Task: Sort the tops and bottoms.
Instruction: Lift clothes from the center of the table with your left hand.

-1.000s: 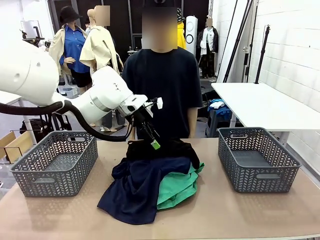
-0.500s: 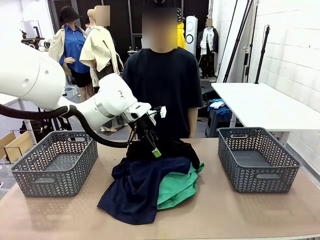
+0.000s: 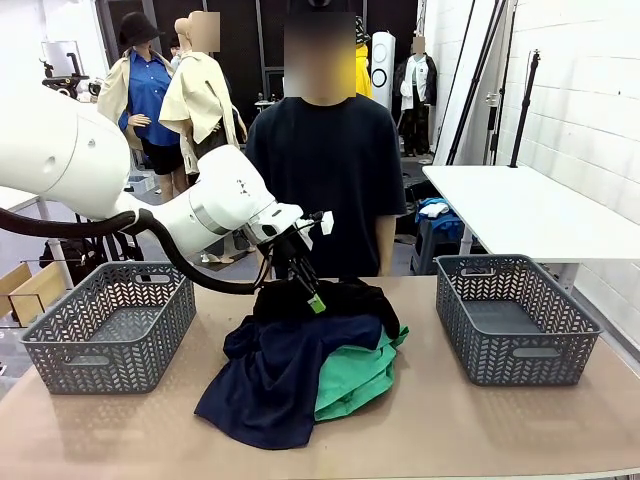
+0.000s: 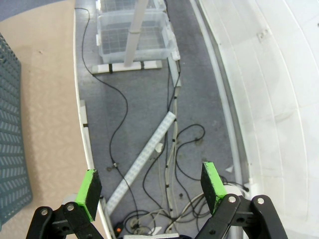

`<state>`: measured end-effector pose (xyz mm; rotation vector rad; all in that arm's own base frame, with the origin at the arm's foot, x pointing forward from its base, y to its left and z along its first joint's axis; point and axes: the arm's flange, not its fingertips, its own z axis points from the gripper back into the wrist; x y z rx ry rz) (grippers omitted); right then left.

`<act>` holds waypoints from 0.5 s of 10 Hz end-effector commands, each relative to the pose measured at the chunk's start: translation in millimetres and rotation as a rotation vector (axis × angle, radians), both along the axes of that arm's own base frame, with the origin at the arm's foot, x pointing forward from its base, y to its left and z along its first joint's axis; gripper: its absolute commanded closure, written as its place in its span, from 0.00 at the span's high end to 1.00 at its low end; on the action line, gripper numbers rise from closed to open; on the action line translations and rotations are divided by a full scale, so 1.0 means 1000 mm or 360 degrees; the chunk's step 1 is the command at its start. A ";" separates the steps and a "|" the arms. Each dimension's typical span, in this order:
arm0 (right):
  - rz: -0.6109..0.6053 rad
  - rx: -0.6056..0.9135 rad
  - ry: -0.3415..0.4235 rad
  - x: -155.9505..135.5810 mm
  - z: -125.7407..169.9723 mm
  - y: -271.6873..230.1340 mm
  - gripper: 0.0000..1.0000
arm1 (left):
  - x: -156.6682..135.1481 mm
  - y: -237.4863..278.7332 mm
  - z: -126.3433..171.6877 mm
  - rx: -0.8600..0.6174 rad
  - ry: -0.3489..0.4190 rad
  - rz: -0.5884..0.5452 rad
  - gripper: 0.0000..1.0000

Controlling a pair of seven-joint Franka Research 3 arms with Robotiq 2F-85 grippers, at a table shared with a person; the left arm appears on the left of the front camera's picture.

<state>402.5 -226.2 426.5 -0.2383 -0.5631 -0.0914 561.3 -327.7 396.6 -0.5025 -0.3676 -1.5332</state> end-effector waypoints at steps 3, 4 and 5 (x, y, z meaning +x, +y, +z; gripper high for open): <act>0.0000 -0.0004 0.0009 0.001 0.001 -0.002 1.00 | -0.001 0.004 0.004 -0.0037 -0.0002 -0.0038 0.00; 0.0000 -0.0004 0.0009 0.001 0.001 -0.002 1.00 | -0.003 0.004 0.005 -0.0047 0.0001 -0.0048 0.00; 0.0000 -0.0004 0.0009 0.001 0.001 -0.002 1.00 | -0.003 0.004 0.005 -0.0050 -0.0004 -0.0049 0.00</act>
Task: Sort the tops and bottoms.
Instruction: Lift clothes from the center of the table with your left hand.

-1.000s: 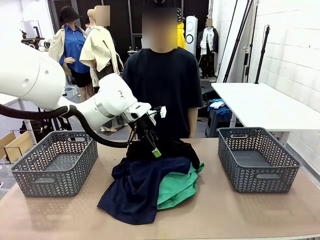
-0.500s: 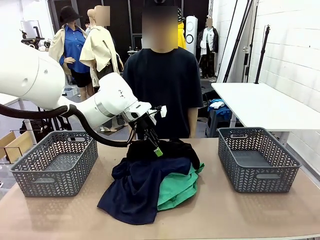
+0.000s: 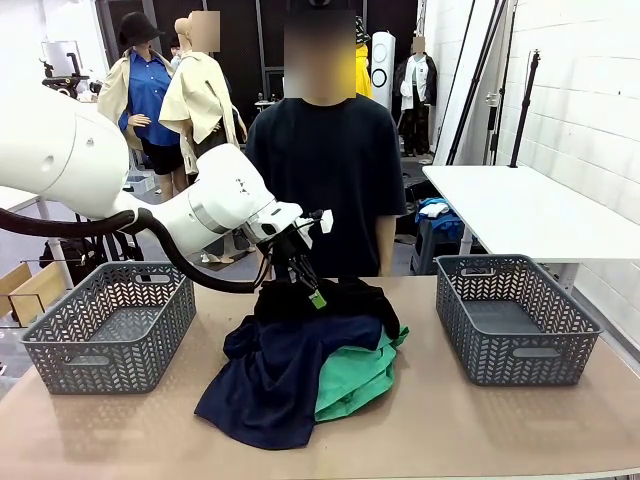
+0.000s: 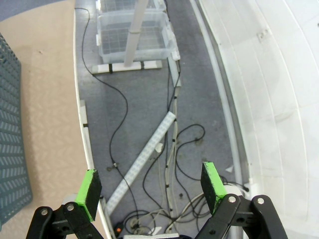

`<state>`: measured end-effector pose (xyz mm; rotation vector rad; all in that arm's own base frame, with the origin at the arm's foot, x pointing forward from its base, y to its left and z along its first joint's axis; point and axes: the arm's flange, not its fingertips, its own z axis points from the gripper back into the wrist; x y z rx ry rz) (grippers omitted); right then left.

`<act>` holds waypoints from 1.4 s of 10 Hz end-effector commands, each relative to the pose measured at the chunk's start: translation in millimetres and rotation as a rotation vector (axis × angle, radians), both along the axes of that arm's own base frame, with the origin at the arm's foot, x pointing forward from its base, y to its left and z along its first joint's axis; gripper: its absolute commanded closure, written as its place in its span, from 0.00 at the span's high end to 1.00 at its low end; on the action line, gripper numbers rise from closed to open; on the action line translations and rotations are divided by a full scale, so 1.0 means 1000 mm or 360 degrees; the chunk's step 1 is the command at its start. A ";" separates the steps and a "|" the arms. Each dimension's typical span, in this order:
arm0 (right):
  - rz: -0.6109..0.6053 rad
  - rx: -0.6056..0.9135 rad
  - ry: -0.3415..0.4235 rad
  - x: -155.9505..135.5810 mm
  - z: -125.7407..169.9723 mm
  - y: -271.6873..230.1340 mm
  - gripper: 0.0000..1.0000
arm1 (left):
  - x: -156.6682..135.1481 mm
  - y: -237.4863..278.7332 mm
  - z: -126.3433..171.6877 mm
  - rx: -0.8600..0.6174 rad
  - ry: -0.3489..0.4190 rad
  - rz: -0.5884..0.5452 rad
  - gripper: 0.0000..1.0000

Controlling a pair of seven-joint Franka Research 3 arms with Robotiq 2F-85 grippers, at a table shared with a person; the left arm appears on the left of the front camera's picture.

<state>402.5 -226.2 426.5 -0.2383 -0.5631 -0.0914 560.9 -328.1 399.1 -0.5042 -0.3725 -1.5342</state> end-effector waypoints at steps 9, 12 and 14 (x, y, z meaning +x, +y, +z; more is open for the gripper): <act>0.0000 -0.0004 0.0009 0.001 0.001 -0.002 1.00 | 0.020 0.029 0.281 -0.0126 -0.0551 -0.0024 0.00; 0.0000 -0.0004 0.0009 0.001 0.001 -0.002 1.00 | 0.009 -0.004 0.390 -0.0120 -0.0748 0.0026 0.00; 0.0000 -0.0004 0.0009 0.001 0.001 -0.002 1.00 | -0.007 -0.009 0.440 -0.0206 -0.0828 0.0042 0.00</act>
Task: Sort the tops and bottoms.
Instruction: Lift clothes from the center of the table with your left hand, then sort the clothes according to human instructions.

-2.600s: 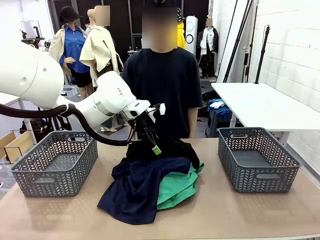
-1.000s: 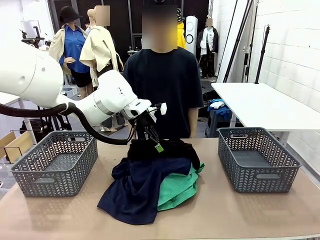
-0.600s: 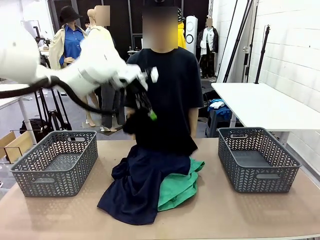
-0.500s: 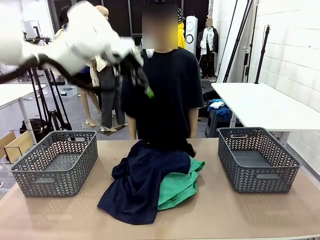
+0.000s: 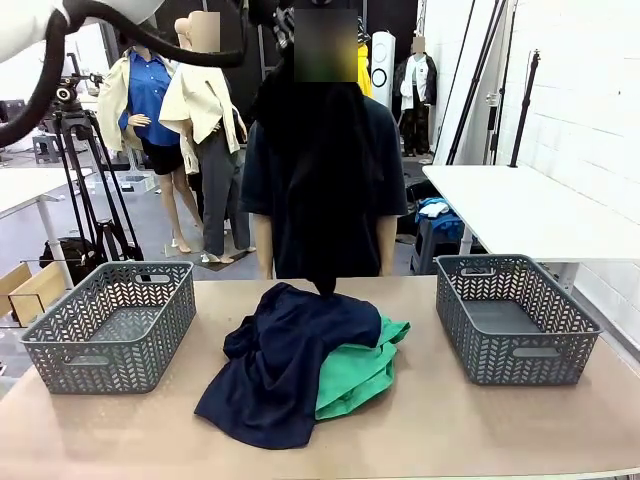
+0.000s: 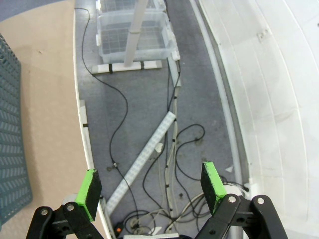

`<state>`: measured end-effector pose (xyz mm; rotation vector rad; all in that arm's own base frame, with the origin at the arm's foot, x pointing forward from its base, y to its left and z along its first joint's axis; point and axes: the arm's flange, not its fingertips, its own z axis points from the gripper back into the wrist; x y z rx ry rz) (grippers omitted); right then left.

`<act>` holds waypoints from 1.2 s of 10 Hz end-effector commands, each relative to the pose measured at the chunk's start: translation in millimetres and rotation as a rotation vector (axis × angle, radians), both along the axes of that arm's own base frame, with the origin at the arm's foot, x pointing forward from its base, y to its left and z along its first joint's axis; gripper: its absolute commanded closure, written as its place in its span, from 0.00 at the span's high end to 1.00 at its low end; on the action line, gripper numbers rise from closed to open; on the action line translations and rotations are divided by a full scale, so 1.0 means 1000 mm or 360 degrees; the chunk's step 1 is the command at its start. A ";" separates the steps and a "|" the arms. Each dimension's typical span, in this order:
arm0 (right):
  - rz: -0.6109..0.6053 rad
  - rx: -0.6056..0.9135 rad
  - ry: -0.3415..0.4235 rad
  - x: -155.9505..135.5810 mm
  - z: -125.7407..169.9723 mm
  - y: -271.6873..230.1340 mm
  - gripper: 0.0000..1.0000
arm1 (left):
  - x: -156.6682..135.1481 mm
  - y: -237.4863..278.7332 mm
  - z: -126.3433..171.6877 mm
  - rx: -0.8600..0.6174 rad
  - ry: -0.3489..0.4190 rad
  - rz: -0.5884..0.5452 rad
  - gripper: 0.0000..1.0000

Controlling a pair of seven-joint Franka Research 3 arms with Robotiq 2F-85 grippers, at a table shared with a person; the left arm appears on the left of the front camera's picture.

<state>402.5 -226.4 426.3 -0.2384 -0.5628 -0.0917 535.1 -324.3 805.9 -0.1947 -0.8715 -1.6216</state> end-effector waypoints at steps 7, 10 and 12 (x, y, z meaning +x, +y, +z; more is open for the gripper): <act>0.0001 -0.0004 0.0008 0.001 0.001 -0.002 1.00 | -0.025 0.002 0.053 -0.0101 -0.0090 0.0012 0.00; 0.0001 -0.0004 0.0008 0.001 0.001 -0.002 1.00 | -0.025 0.002 0.053 -0.0101 -0.0090 0.0012 0.00; 0.0001 -0.0004 0.0008 0.001 0.001 -0.002 1.00 | -0.025 0.002 0.053 -0.0101 -0.0090 0.0012 0.00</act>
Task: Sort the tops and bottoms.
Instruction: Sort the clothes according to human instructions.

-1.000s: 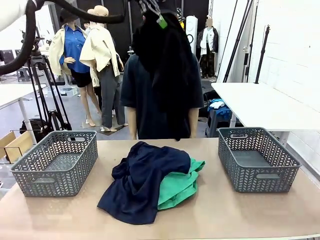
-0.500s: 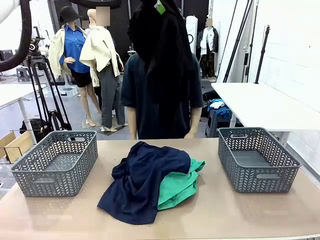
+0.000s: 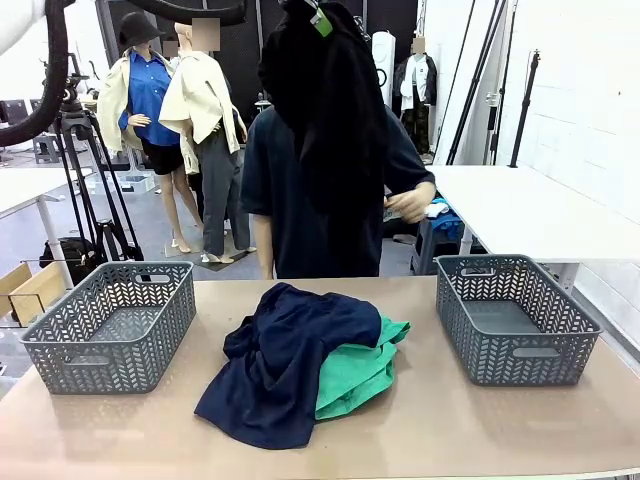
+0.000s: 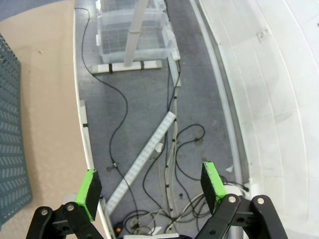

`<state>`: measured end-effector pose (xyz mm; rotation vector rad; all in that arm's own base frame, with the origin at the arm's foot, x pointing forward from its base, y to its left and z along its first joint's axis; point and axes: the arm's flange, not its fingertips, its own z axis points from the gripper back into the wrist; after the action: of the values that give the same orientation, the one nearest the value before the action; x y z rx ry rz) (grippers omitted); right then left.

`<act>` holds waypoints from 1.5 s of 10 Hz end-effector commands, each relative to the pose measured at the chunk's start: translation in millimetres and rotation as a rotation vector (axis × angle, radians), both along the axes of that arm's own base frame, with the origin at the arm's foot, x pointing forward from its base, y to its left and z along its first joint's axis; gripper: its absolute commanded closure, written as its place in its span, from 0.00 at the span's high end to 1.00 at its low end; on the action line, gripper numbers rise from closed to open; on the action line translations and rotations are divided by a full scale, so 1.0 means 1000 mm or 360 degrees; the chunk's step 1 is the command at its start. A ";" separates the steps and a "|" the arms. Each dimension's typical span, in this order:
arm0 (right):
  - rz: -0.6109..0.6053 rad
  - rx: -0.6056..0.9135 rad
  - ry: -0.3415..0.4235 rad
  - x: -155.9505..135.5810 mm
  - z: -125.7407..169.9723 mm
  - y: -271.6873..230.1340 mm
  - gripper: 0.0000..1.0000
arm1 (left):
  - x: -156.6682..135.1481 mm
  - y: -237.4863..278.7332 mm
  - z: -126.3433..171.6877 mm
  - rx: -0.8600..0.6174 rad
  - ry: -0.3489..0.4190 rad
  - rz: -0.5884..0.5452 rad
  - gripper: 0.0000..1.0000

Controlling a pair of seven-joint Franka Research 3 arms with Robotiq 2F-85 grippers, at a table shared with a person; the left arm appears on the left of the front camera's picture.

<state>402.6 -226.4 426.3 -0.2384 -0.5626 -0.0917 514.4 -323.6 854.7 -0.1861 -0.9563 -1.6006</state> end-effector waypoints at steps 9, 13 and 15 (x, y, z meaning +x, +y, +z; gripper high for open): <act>0.0001 -0.0004 0.0008 0.001 0.001 -0.002 1.00 | -0.004 0.001 0.004 -0.0014 -0.0006 -0.0004 0.00; 0.0001 -0.0004 0.0008 0.001 0.001 -0.002 1.00 | -0.004 0.001 0.004 -0.0014 -0.0006 -0.0004 0.00; 0.0001 -0.0004 0.0008 0.001 0.001 -0.002 1.00 | -0.004 0.001 0.004 -0.0014 -0.0006 -0.0004 0.00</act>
<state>402.6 -226.4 426.3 -0.2384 -0.5626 -0.0917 514.3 -323.6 854.8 -0.1861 -0.9564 -1.6007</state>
